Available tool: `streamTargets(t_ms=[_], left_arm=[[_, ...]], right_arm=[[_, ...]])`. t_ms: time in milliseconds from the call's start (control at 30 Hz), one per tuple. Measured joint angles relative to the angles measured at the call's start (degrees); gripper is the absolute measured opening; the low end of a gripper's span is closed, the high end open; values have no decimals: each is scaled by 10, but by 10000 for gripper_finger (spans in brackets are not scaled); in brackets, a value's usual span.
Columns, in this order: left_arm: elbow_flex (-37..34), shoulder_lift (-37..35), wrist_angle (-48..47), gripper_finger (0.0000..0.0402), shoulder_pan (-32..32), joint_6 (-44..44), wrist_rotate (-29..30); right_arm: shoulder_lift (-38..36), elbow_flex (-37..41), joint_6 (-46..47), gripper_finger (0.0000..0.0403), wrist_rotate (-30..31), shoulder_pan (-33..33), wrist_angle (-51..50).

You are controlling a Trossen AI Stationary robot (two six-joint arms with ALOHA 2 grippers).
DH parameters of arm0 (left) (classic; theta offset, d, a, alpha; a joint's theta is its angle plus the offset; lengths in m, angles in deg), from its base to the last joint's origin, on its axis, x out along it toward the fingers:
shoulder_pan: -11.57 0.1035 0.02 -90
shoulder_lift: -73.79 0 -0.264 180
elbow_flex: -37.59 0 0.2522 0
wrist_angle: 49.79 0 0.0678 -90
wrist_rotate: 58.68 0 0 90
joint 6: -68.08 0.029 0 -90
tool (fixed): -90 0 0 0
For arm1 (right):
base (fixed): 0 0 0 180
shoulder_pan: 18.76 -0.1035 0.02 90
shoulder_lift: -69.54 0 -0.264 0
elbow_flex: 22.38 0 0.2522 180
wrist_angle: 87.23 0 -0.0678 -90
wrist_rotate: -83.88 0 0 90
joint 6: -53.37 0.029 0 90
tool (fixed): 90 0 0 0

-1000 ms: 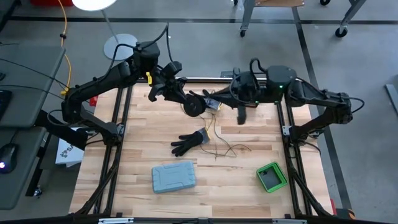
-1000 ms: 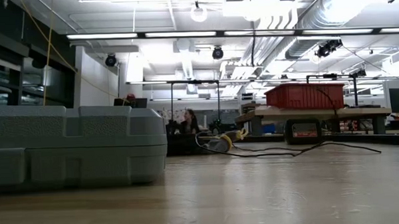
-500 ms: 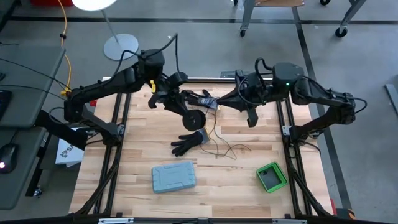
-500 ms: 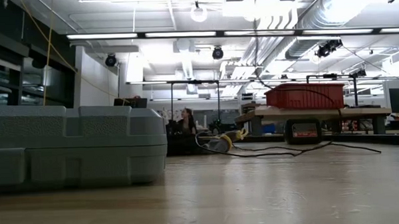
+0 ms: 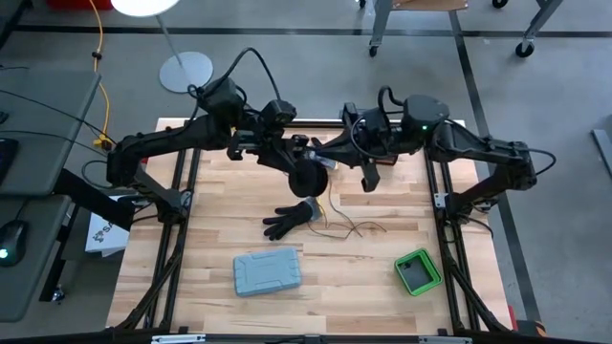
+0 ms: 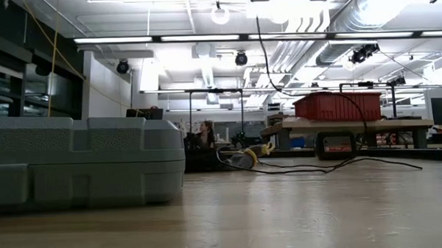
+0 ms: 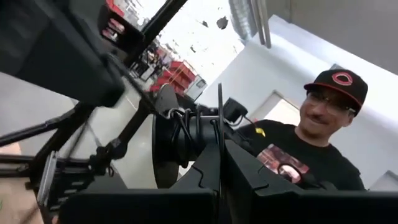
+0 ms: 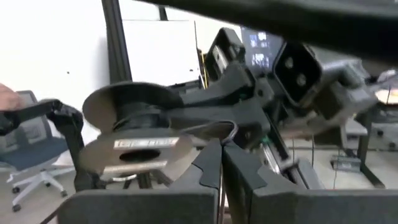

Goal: Coil cords
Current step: Coil the black wire cable onto the black spool

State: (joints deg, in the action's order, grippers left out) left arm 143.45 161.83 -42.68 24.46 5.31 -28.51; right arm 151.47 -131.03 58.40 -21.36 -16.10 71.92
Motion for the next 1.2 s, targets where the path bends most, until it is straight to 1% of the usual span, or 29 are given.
streamTargets(t_ms=[167,367,567,733,900,1200], left_arm=[[0,3,7,0,0,6,12],[0,2,99,0,4,9,54],[0,2,132,0,11,43,100],[0,2,159,0,32,65,126],[0,-4,180,0,67,61,123],[0,-17,176,0,131,87,103]], right_arm=[[13,0,4,0,-17,0,26],[23,0,10,0,-17,0,45],[44,0,25,0,-18,0,83],[57,0,31,0,-23,-6,84],[55,0,27,0,-22,-9,79],[54,-2,26,0,-6,-8,56]])
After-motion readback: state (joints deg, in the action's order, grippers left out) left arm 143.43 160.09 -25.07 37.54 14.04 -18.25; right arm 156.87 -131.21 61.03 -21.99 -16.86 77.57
